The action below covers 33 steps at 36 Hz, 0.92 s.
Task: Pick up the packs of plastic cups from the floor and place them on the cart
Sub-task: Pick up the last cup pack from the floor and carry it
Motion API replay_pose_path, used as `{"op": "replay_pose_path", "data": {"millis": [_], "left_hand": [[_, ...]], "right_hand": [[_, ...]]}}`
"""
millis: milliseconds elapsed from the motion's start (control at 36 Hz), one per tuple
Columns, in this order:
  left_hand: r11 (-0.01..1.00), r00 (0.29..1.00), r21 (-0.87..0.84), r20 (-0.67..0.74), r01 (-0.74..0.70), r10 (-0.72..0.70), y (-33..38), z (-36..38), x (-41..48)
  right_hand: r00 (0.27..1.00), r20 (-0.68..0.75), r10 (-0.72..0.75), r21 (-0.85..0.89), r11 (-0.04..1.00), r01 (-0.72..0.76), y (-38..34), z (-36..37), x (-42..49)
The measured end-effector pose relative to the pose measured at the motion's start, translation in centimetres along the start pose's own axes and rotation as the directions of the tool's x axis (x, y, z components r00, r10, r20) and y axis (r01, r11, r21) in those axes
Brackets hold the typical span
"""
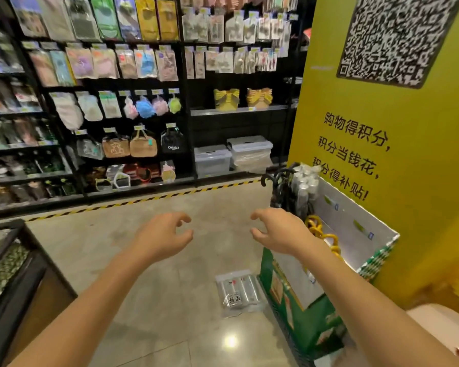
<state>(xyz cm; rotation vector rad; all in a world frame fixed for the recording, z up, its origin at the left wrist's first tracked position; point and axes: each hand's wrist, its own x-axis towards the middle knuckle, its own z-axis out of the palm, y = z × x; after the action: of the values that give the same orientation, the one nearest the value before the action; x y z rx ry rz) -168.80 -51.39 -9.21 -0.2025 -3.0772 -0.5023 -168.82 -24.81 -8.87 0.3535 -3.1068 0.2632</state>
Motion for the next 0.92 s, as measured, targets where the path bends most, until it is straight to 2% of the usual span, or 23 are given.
{"op": "replay_pose_path", "data": {"millis": [222, 611, 750, 917], "left_hand": [[0.999, 1.0, -0.032, 0.023, 0.004, -0.004, 0.7, 1.8, 9.3], [0.995, 0.991, -0.092, 0.125, -0.036, 0.048, -2.8, 5.7, 28.0], [0.995, 0.991, -0.1, 0.133, -0.014, 0.027, -3.4, 7.9, 34.0], [0.995, 0.988, -0.095, 0.155, 0.03, -0.015, -3.7, 12.4, 40.0]], "right_hand": [[1.0, 0.015, -0.006, 0.014, 1.0, 0.006, 4.4, 0.6, 8.5], [0.996, 0.063, 0.065, 0.006, 0.998, -0.066, 8.7, 3.9, 25.5], [0.995, 0.064, 0.079, 0.042, 0.996, -0.082, 11.0, 5.9, 31.0], [0.99, 0.129, 0.053, 0.038, 0.998, -0.059, 15.0, 10.0, 37.5]]}}
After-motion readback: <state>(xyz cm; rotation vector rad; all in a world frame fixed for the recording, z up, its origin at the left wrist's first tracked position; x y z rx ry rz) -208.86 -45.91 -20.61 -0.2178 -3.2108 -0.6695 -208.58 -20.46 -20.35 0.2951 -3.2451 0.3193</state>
